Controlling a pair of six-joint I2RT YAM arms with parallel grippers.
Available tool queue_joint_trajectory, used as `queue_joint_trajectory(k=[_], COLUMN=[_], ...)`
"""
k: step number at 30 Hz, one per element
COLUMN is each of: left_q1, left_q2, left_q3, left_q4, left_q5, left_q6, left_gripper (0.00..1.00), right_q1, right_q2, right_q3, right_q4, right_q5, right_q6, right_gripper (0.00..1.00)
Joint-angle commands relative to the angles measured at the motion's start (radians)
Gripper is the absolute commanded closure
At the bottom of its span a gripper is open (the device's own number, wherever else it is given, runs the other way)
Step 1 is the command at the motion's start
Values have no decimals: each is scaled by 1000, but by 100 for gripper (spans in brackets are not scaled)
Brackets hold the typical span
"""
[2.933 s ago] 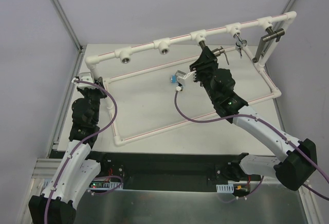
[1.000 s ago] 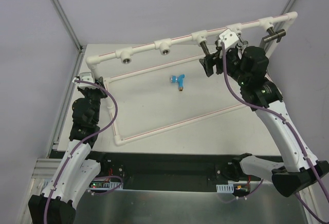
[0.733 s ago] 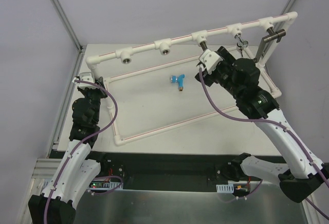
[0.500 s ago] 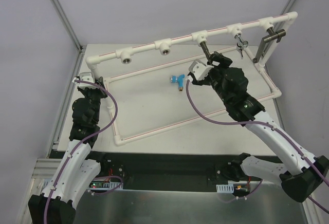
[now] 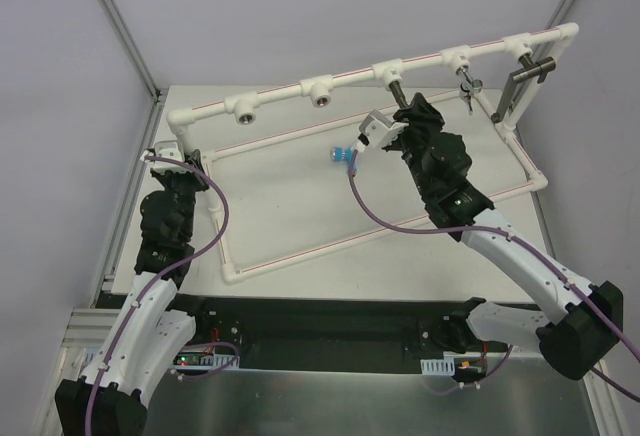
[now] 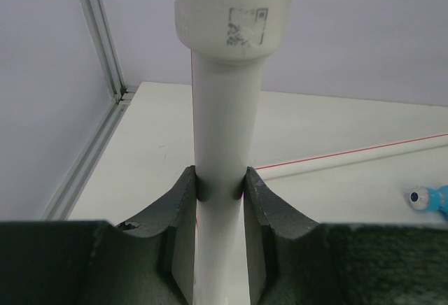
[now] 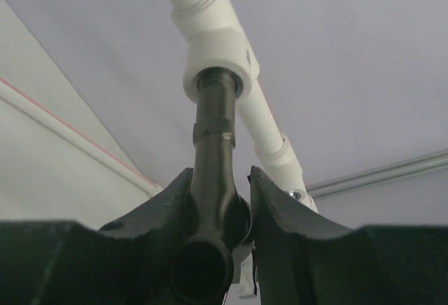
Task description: Install the water faucets
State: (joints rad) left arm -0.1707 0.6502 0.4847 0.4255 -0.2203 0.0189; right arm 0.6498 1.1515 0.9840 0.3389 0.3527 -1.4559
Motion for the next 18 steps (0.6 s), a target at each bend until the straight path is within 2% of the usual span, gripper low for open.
queue_joint_trajectory(k=[1, 2, 4, 7, 9, 11, 18], left_q1=[-35, -35, -35, -35, -35, -35, -36], left_q2=[-1, -1, -3, -4, -7, -6, -11], left_q3=[14, 14, 14, 14, 14, 14, 12], left_q4=[16, 16, 16, 16, 16, 16, 18], left_q5=[98, 98, 96, 96, 95, 95, 96], left_q6=[-34, -34, -34, -33, -33, -33, -34], left_gripper=[100, 100, 100, 100, 100, 100, 100], right_q1=[-10, -12, -15, -21, -33, -59, -130], right_q2=[22, 22, 30, 30, 30, 25, 25], right_q3=[25, 33, 67, 108, 131, 160, 163], right_q4=[34, 2, -46, -154, -188, -259, -267], right_q5=[28, 26, 20, 2, -26, -110, -253], right_q6=[52, 71, 148, 254, 383, 642, 1046], right_gripper=[73, 87, 98, 98, 98, 98, 98])
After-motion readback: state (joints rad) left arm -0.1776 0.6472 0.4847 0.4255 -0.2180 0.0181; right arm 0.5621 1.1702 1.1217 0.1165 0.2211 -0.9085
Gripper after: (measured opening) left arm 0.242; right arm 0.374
